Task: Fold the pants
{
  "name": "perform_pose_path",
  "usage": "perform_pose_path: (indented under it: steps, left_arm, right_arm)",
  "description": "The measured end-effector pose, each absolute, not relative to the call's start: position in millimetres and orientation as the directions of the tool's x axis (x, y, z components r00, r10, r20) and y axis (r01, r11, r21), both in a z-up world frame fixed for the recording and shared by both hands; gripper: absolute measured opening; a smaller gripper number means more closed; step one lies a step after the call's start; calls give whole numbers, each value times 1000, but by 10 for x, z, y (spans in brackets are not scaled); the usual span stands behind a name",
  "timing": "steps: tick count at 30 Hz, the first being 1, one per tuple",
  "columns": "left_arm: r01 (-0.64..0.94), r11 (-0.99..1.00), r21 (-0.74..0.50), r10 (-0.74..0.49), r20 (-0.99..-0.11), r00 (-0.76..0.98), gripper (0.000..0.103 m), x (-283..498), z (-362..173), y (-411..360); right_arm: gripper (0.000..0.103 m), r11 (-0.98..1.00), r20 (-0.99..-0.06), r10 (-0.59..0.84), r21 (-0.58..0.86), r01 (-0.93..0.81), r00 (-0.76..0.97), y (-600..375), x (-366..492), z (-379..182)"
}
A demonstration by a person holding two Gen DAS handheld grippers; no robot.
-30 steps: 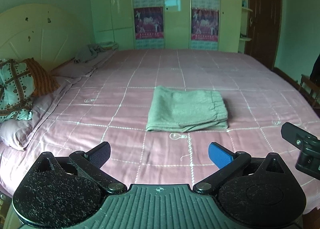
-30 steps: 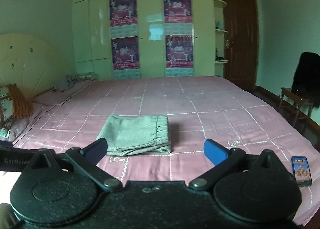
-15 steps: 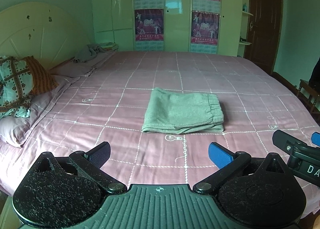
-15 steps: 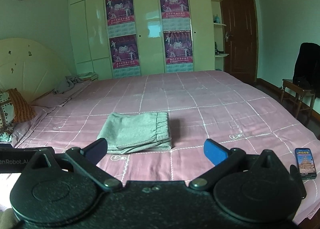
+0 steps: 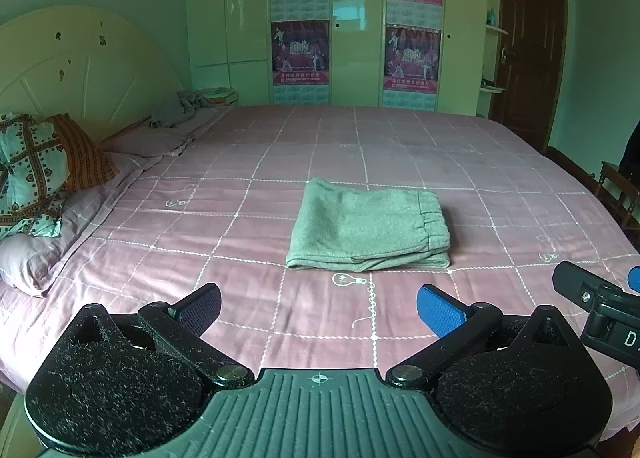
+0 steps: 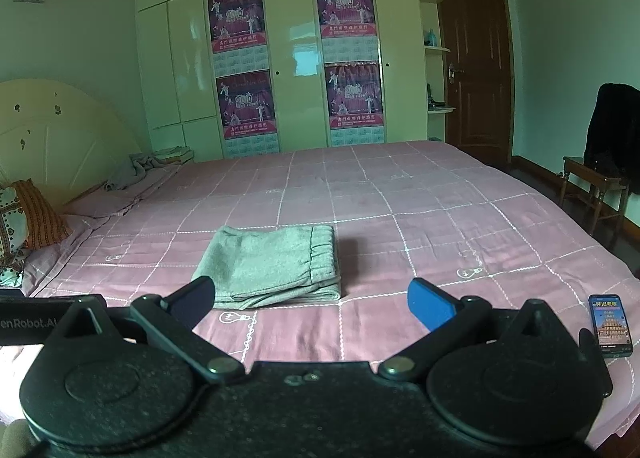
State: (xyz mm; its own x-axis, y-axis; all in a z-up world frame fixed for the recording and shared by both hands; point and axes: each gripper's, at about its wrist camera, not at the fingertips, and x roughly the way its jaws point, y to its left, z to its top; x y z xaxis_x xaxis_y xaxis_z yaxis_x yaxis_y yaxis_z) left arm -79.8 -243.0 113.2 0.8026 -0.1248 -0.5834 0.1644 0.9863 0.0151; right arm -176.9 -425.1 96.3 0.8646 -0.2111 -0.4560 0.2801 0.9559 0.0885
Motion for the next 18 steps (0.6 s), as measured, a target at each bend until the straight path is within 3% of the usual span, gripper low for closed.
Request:
perform_pose_path:
  steps: [18]
  left_arm:
    - [164,986,10,-128,-579,805,103,-804,1136,-2426]
  right_arm:
    - [103,963,-445,-190,90,255,875,-4197,-1791,1007]
